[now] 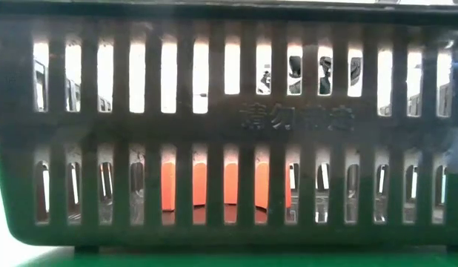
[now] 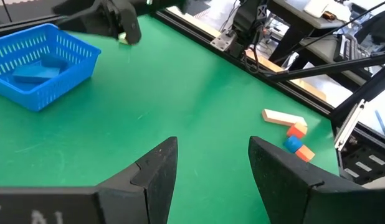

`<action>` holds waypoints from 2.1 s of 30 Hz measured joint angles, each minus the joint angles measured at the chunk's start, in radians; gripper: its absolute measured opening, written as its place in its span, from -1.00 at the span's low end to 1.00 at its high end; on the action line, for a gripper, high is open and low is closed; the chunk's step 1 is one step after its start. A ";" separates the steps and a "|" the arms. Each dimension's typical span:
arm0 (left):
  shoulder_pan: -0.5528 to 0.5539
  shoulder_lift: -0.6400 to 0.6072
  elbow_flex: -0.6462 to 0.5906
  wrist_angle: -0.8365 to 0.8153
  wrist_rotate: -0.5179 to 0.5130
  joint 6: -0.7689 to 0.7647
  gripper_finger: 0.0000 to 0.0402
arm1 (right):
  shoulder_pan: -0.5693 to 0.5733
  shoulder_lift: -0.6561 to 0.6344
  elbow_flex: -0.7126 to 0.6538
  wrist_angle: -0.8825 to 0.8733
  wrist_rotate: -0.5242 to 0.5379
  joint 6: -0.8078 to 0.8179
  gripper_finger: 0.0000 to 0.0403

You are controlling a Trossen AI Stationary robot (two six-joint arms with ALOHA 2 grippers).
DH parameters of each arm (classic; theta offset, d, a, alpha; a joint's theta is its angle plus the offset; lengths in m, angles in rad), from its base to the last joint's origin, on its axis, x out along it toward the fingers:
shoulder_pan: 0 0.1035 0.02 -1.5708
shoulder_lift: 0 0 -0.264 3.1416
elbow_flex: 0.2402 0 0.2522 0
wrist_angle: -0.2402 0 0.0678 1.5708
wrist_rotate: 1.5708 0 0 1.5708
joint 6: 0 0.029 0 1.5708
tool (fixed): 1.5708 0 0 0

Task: Sort & place blocks by color
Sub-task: Put the green block into the green bin

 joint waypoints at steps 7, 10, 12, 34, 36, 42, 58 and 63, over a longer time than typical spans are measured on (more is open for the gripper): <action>0.000 0.000 0.000 -0.030 0.000 0.000 0.00 | -0.058 -0.176 0.000 -0.496 0.155 0.065 0.35; 0.000 0.000 0.000 -0.030 -0.001 0.007 0.00 | -0.104 -0.214 0.000 -0.679 0.172 0.114 0.34; 0.000 0.000 0.000 -0.030 -0.006 0.011 0.00 | -0.138 -0.217 0.000 -0.751 0.171 0.150 0.34; 0.000 0.000 0.000 -0.050 -0.024 -0.001 0.00 | -0.278 -0.206 -0.114 -0.829 0.040 0.142 0.24; 0.000 0.000 0.000 -0.050 -0.024 -0.001 0.00 | -0.276 -0.208 -0.135 -0.795 0.045 0.133 0.12; 0.000 0.000 0.000 -0.050 -0.024 -0.002 0.00 | -0.274 -0.210 -0.202 -0.655 0.053 0.130 -0.37; 0.003 0.021 0.000 -0.043 -0.056 -0.006 0.00 | -0.254 -0.209 -0.239 -0.538 0.042 0.129 -0.46; 0.016 0.111 0.000 -0.018 -0.079 -0.004 0.00 | -0.186 -0.235 -0.243 -0.435 0.012 0.095 -0.46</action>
